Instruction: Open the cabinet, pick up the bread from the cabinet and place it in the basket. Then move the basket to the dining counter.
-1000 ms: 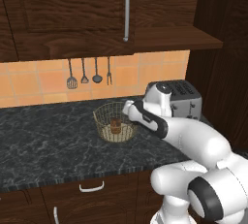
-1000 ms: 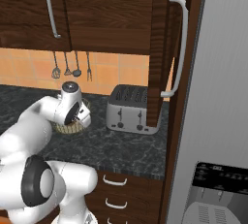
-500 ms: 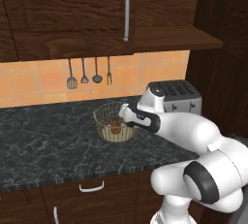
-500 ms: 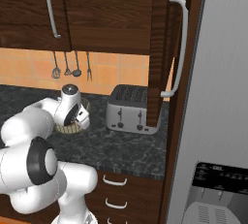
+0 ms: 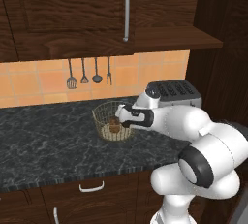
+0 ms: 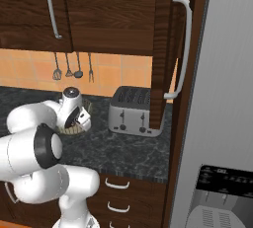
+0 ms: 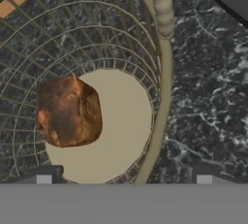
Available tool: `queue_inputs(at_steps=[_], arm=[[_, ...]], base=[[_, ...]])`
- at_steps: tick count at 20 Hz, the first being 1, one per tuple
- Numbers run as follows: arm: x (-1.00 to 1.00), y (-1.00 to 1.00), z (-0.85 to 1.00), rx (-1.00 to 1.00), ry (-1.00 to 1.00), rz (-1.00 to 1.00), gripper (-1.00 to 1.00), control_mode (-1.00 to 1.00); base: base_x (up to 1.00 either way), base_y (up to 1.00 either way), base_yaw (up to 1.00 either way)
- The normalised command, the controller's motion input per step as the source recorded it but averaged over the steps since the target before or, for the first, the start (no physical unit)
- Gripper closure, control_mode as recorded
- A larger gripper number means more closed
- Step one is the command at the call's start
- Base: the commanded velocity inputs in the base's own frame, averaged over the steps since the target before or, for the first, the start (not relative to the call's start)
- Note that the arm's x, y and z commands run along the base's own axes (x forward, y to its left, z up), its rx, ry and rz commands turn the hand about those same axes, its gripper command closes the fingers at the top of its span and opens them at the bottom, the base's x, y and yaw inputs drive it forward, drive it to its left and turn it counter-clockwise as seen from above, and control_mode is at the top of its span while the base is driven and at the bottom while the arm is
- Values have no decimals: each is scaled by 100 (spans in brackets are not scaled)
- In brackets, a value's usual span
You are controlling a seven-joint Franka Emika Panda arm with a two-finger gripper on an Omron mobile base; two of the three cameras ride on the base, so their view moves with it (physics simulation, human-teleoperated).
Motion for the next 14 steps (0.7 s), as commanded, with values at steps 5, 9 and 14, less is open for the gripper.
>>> queue_inputs(at_steps=[5,9,14], arm=[[37,23,-20,0,2,0,100,-100],[7,19,-24,0,0,0,100,-100],[-45,-1,-12,0,-3,-4,100,-100]], base=[[0,0,0],[0,0,0],[0,0,0]])
